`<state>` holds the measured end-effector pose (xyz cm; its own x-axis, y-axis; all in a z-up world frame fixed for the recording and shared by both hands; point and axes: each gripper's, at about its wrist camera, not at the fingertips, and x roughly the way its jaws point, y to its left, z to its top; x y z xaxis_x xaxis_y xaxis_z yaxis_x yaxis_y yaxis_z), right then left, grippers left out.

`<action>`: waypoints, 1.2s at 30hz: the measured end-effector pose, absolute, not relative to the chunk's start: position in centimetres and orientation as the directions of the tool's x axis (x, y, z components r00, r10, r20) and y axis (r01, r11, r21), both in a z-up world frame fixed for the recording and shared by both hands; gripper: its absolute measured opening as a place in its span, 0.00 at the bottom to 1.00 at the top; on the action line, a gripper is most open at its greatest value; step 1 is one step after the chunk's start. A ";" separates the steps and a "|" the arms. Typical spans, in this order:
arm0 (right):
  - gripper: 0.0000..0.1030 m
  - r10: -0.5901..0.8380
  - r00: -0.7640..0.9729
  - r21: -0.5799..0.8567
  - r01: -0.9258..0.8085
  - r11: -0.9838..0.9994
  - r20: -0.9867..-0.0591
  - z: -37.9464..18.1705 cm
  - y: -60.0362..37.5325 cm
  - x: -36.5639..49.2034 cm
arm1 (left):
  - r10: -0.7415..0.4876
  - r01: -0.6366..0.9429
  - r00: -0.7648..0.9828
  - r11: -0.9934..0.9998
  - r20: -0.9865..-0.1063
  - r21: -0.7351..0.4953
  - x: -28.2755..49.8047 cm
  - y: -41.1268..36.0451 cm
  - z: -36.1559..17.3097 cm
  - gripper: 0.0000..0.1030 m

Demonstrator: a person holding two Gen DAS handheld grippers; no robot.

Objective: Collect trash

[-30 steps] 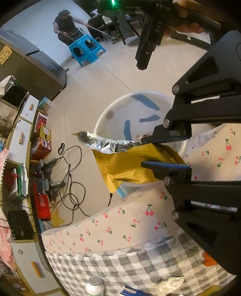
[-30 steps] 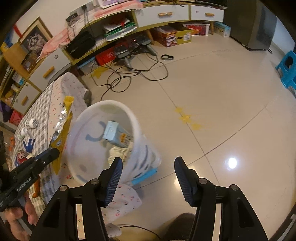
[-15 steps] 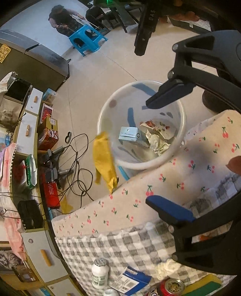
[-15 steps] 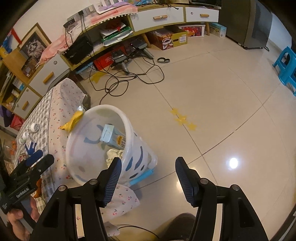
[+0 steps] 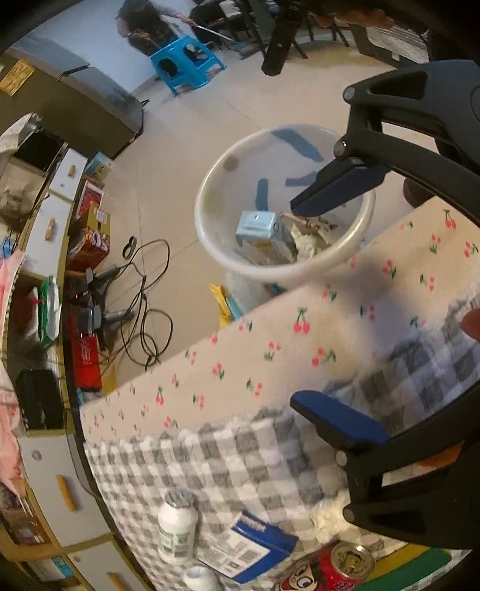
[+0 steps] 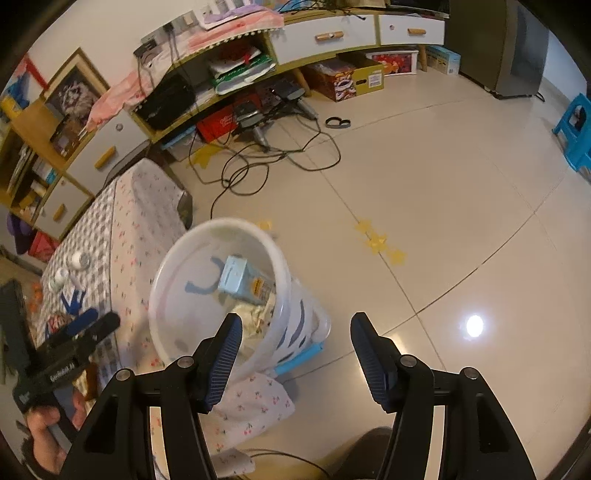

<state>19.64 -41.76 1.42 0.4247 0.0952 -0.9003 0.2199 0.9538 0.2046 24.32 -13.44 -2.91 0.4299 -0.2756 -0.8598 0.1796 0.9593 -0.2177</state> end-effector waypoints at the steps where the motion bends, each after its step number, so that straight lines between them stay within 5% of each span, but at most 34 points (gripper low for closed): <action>1: 0.61 0.094 0.426 0.208 0.230 0.951 -0.900 1.5 -41.9 19.9 | -0.278 0.166 0.429 0.959 -0.860 -0.227 24.3 -13.0 -2.8 0.92; 15: 0.61 0.197 0.396 0.302 0.221 0.927 -0.897 2.0 -40.7 23.3 | -0.247 0.103 0.453 0.969 -0.857 -0.225 21.9 -8.4 0.1 0.92; 23: 0.65 0.170 0.251 0.193 0.068 0.979 -0.953 0.6 -38.0 35.3 | -0.180 0.061 0.462 0.983 -0.868 -0.171 22.2 -3.8 1.0 0.92; 29: 0.65 0.135 0.091 0.126 -0.093 0.988 -0.987 -5.5 -33.7 47.8 | -0.180 -0.017 0.455 0.977 -0.872 -0.211 23.1 -0.4 0.7 0.92; 36: 0.65 0.043 -0.209 0.092 -0.230 0.969 -0.977 -19.8 -28.1 56.5 | -0.183 -0.114 0.459 0.958 -0.869 -0.263 24.0 2.5 -0.2 0.92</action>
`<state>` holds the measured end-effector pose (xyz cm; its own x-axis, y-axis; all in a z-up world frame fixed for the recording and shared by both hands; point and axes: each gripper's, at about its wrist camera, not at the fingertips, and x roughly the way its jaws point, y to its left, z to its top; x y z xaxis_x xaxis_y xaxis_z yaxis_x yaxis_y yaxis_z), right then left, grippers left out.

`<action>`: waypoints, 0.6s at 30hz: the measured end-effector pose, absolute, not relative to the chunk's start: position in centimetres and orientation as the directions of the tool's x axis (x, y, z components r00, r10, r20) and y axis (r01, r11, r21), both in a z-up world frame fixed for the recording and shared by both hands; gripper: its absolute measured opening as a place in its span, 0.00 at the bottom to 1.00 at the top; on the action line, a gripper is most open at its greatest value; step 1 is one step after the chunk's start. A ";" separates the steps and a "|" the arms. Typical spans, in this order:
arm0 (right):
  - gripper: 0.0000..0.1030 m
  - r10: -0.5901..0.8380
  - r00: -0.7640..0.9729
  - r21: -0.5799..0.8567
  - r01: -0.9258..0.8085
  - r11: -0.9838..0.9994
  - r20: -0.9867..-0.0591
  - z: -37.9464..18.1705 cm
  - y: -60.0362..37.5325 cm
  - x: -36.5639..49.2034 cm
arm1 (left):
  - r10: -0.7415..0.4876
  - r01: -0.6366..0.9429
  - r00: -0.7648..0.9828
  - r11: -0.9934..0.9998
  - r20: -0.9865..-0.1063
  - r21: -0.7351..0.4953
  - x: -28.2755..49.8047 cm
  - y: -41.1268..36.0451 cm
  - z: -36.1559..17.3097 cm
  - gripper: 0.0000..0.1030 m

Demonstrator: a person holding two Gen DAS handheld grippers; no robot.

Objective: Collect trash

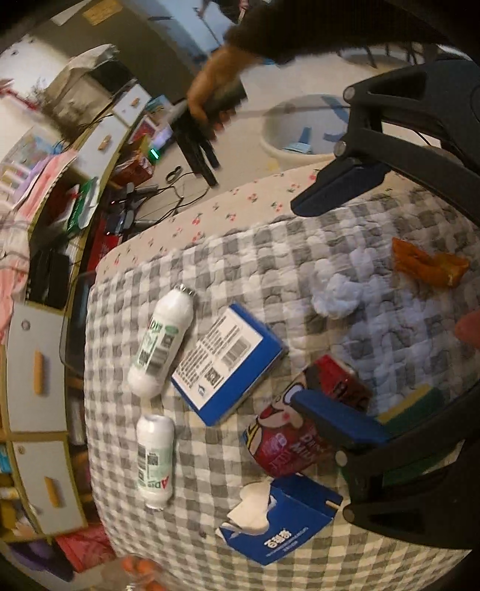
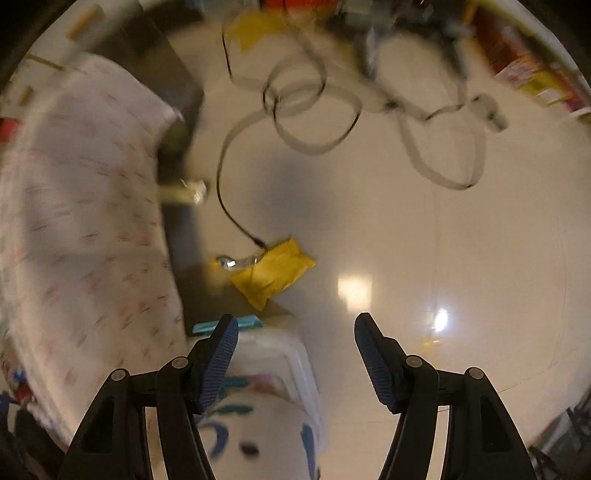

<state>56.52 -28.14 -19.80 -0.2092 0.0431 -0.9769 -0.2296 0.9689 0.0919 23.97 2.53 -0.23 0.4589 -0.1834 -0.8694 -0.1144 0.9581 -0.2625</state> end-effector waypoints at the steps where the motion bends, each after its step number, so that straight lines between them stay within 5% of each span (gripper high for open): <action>1: 0.65 0.029 -0.230 0.089 -0.255 0.963 -0.973 -21.3 -27.5 56.9 | -0.185 -0.122 0.462 0.955 -0.867 -0.269 24.1 2.7 -0.3 0.92; 8: 0.65 -0.015 -0.334 0.126 -0.397 0.909 -0.943 -32.0 -23.6 57.5 | -0.180 -0.170 0.468 0.943 -0.865 -0.288 25.1 4.0 -1.3 0.92; 18: 0.65 -0.150 -0.314 0.036 -0.516 0.856 -0.937 -38.3 -22.7 56.2 | -0.135 -0.132 0.519 0.963 -0.844 -0.235 25.8 3.5 -0.2 0.92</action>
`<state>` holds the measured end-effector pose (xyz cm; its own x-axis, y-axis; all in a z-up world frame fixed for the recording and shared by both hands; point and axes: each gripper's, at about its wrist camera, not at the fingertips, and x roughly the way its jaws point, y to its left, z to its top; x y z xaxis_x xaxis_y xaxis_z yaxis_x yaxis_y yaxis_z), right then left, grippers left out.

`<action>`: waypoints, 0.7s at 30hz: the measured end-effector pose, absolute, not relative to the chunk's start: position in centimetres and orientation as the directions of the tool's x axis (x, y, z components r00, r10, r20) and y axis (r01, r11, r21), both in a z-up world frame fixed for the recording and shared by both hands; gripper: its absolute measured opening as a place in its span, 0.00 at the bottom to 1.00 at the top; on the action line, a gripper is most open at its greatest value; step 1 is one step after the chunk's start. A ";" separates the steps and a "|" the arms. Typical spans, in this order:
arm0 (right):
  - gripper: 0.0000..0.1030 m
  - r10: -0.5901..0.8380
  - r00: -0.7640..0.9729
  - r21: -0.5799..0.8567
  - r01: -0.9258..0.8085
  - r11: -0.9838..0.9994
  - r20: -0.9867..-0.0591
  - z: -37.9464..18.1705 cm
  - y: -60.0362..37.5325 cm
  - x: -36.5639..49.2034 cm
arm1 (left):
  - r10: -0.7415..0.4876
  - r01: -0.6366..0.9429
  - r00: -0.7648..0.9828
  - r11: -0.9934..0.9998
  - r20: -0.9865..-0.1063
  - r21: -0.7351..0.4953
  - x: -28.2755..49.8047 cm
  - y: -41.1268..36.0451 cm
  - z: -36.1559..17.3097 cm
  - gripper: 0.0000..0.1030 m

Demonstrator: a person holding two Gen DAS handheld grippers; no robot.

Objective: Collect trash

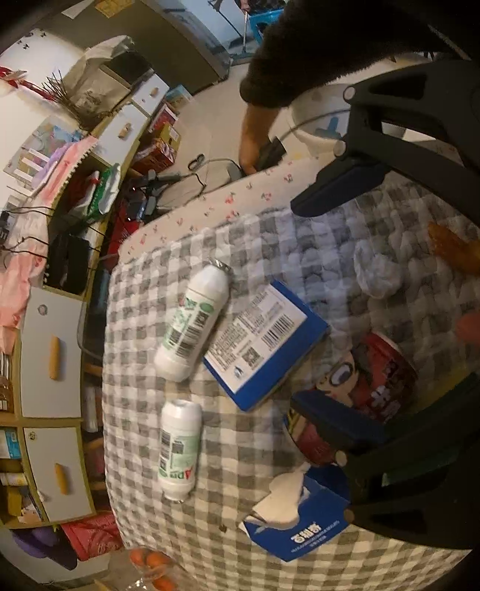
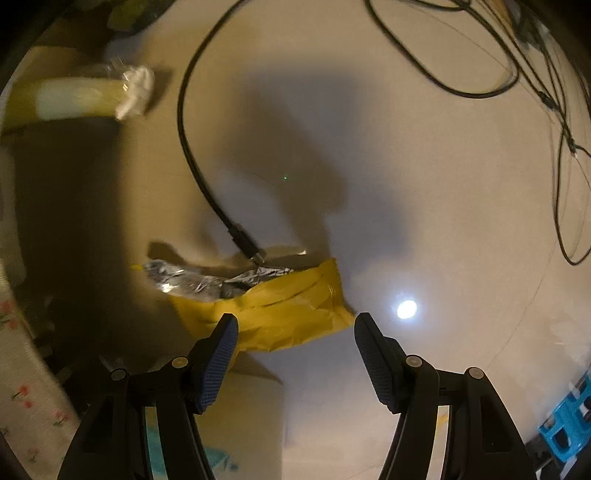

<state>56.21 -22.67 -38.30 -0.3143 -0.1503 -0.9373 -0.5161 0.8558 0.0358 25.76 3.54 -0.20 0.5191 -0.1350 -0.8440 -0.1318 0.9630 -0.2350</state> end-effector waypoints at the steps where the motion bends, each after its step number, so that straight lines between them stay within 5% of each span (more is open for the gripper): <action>1: 0.65 -0.163 -0.310 0.028 -0.529 0.848 -0.937 -39.0 -22.5 56.0 | -0.131 -0.130 0.525 0.964 -0.841 -0.232 25.9 3.6 -0.1 0.92; 7: 0.62 -0.224 -0.251 -0.026 -0.610 0.792 -0.942 -40.9 -21.4 54.4 | -0.121 -0.143 0.506 0.965 -0.854 -0.221 26.5 3.9 -0.8 0.92; 10: 0.42 -0.224 -0.240 -0.025 -0.629 0.777 -0.945 -40.6 -21.2 54.2 | -0.122 -0.152 0.496 0.963 -0.860 -0.224 26.6 4.0 -1.0 0.92; 12: 0.19 -0.212 -0.247 -0.012 -0.625 0.780 -0.946 -40.5 -21.2 54.1 | -0.124 -0.154 0.499 0.961 -0.858 -0.228 26.5 4.0 -0.9 0.92; 21: 0.12 -0.196 -0.192 -0.032 -0.632 0.774 -0.962 -36.9 -21.8 53.5 | -0.128 -0.142 0.498 0.964 -0.858 -0.226 25.4 3.7 -0.2 0.92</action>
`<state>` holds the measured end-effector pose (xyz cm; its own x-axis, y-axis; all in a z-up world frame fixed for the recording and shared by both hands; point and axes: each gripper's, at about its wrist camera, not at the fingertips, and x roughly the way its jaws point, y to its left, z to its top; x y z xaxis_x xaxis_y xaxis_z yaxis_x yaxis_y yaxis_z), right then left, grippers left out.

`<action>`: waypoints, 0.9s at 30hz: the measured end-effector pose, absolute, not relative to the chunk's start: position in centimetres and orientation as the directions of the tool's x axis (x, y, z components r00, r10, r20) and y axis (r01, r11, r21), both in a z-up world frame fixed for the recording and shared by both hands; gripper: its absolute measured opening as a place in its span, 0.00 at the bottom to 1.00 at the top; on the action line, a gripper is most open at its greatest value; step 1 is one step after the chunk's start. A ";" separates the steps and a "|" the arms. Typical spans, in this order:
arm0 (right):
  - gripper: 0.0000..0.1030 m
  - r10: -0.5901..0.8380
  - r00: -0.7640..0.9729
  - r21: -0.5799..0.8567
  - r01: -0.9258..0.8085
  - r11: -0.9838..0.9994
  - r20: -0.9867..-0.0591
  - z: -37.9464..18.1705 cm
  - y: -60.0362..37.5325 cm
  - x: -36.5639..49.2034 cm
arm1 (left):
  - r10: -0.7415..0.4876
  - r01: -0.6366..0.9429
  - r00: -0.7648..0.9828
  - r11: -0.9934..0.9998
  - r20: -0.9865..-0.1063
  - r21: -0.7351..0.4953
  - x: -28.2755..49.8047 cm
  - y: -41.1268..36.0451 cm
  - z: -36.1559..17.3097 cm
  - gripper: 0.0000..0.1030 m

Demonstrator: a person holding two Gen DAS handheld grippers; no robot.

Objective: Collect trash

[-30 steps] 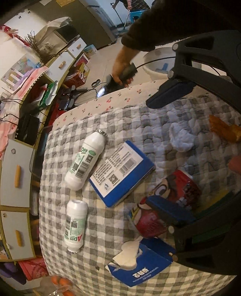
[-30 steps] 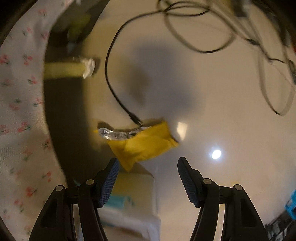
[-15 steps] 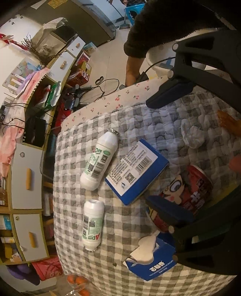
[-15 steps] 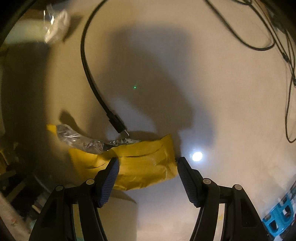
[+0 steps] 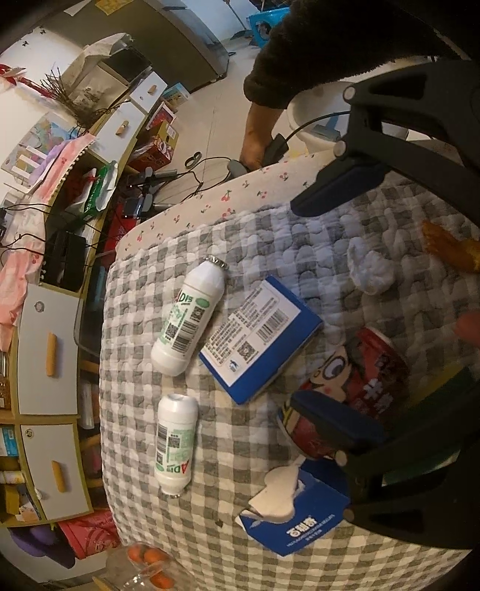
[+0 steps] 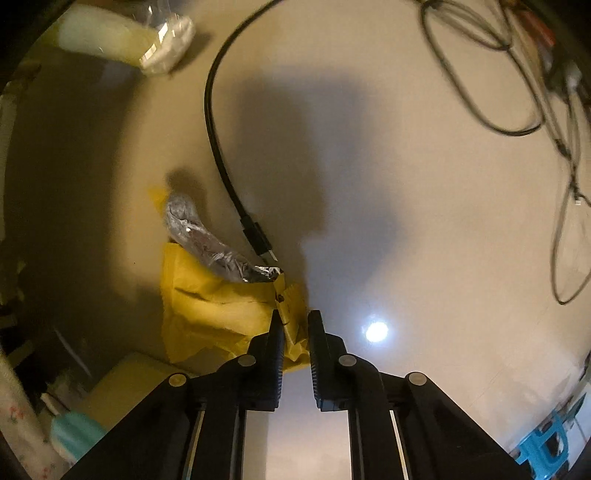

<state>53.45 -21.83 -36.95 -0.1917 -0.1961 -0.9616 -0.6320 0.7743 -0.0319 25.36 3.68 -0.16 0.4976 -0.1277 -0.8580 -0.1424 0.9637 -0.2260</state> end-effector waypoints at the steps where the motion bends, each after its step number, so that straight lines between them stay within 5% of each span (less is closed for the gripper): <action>1: 0.12 -0.191 -0.179 -0.037 -0.630 0.776 -0.965 -36.2 -21.7 52.8 | -0.127 -0.140 0.496 0.965 -0.859 -0.224 25.1 3.6 0.0 0.92; 18: 0.12 -0.048 0.185 -0.133 -0.481 0.867 -0.981 -4.0 -25.6 44.3 | -0.141 -0.109 0.537 0.966 -0.832 -0.235 18.7 3.2 4.2 0.92; 27: 0.12 -0.075 0.213 -0.158 -0.402 0.902 -0.974 3.5 -25.5 33.0 | -0.118 -0.086 0.531 0.978 -0.839 -0.192 15.2 2.8 4.7 0.92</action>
